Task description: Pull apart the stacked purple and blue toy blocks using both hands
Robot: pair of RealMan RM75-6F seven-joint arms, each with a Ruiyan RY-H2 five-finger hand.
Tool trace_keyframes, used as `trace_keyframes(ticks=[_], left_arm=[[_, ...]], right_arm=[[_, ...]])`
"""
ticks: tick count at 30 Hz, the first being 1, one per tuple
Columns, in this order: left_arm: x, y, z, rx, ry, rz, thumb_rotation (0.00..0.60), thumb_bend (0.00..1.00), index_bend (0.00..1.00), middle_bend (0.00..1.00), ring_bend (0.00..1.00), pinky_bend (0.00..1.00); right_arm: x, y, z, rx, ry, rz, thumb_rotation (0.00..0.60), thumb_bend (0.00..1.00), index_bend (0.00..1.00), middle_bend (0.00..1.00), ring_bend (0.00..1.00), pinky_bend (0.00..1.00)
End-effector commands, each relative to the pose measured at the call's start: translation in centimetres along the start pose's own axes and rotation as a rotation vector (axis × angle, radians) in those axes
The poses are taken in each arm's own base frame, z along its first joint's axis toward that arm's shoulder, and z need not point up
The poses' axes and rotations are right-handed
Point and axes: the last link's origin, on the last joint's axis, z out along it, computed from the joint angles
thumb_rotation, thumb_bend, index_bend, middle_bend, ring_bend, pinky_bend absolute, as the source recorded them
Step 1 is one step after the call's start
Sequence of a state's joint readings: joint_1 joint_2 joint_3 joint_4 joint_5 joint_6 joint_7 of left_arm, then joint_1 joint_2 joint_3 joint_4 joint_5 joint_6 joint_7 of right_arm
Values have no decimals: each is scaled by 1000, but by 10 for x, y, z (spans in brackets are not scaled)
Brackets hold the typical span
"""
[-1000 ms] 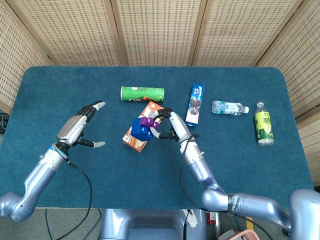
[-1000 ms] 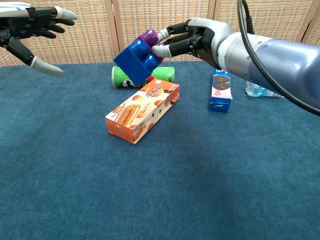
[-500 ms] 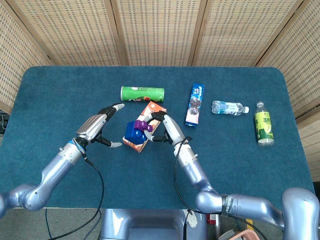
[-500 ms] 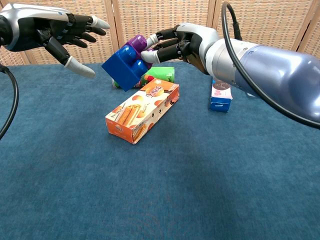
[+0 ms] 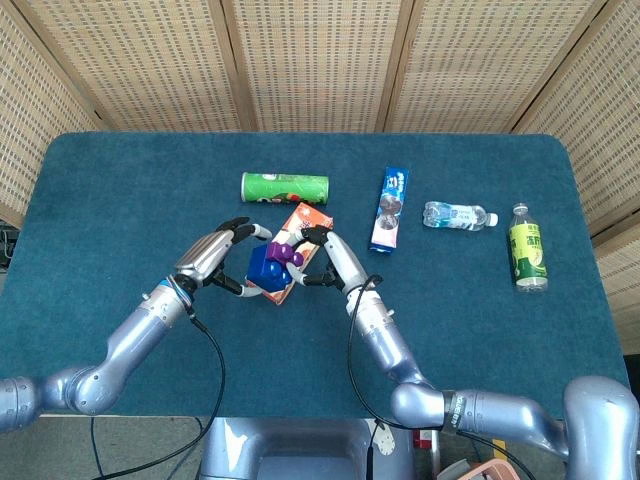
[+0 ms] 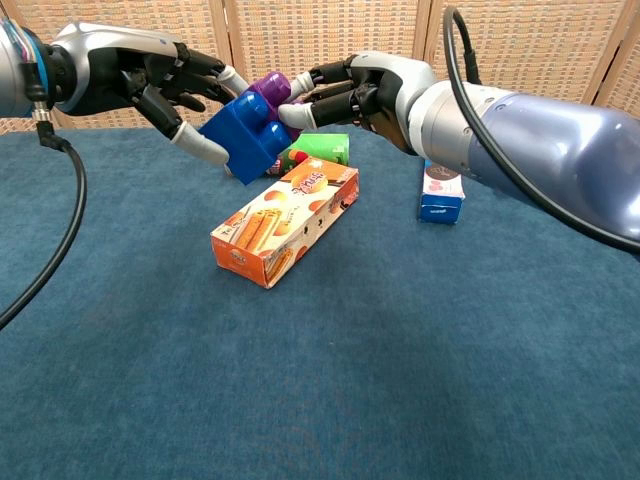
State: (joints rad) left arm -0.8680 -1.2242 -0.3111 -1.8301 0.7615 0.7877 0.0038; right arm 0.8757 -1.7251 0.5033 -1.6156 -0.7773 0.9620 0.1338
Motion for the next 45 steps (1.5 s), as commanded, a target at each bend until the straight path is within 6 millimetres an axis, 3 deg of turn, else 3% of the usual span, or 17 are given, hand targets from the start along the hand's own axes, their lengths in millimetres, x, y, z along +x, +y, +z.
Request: trace_keyframes(ticks=[1,9,16,29,36,43,45], left_arm=[[-3,4,5,5,34,-8,600,1,396,399,112,0],[-10,10,7,27,73,-17,600,107,519,499,172,21],[-2,5,3,52,101,20,600,135,534,513,179,25],[44,-62,-21,194,165,69,600,155,539,516,179,23],[57,-108,-45,265,196,279,600,155,539,515,179,17],[46,-146,-53,357,149,336,600,155,537,487,179,3],[43,-150,-52,364,140,346,600,149,476,411,172,0]], right_arm=[[0,0,0,-3,-2,10,600,446,627,658,176,0],[0,-1,-2,-4,-7,26,600,446,627,658,176,0],[10,-2,-2,-1,14,24,600,447,627,658,176,0],[62,9,-9,-25,81,-21,600,446,628,663,176,0],[84,50,-29,-57,58,-340,600,446,628,662,176,0],[95,97,-56,-17,-6,-729,600,446,629,663,176,0],[97,103,-60,-5,-26,-792,600,423,604,610,172,0]])
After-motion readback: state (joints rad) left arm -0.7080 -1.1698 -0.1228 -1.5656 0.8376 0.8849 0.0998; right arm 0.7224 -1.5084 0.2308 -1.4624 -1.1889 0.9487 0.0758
